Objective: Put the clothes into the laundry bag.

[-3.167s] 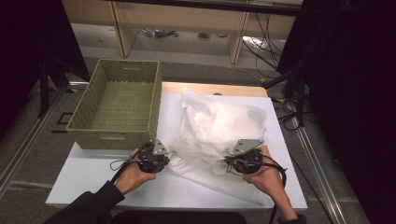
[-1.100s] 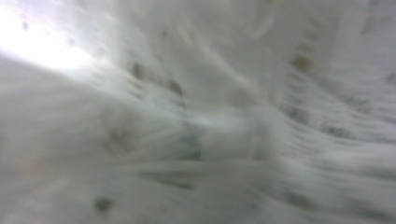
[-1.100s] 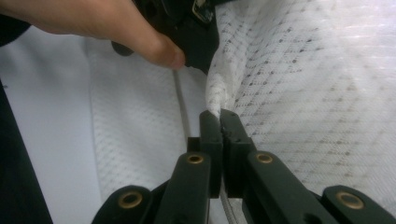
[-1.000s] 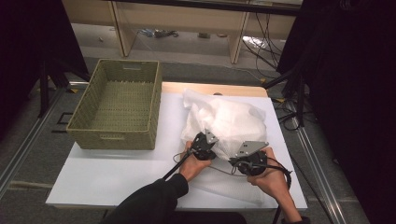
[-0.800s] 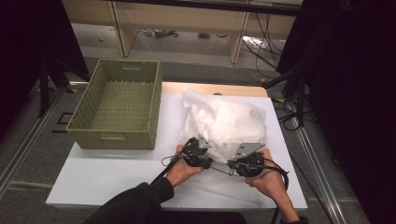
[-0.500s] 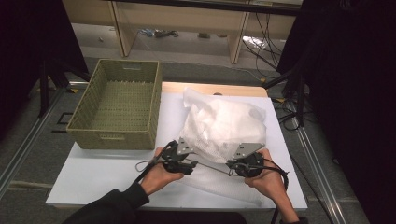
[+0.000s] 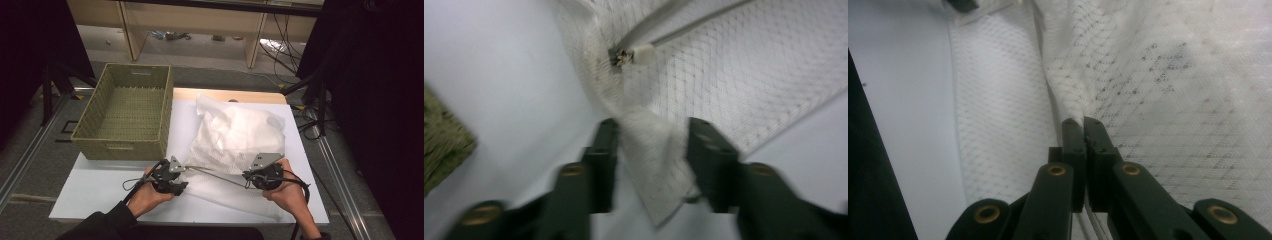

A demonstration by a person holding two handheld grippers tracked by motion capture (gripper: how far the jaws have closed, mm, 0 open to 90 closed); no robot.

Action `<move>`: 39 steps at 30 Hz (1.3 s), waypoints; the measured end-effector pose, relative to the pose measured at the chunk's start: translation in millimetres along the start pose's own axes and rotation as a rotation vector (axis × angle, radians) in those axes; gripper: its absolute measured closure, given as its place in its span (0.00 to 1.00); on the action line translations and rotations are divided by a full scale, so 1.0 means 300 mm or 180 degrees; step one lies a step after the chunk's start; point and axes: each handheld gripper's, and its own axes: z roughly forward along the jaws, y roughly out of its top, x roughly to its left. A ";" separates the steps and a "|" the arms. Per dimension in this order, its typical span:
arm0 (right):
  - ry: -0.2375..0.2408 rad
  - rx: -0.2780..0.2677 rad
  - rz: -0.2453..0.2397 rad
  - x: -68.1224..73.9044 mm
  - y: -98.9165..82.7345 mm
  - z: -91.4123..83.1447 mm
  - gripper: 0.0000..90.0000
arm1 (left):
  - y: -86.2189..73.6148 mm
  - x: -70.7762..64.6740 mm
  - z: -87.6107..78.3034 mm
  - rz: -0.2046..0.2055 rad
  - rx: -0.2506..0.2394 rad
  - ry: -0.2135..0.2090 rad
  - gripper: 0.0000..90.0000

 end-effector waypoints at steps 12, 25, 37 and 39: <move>0.0215 0.0656 0.0033 0.003 -0.096 0.154 1.00 | -0.084 0.055 -0.049 -0.0149 0.0019 -0.0330 0.99; 0.0122 0.0591 0.0125 -0.040 -0.128 0.104 1.00 | -0.065 -0.022 -0.050 -0.0032 0.0048 -0.0772 0.99; 0.0040 0.0369 0.0278 0.006 -0.138 0.046 0.76 | -0.099 0.019 -0.065 -0.0108 0.0023 -0.0561 0.98; 0.0010 0.0304 0.0350 0.005 -0.143 0.018 0.70 | -0.100 0.014 -0.070 -0.0148 -0.0004 -0.0578 0.98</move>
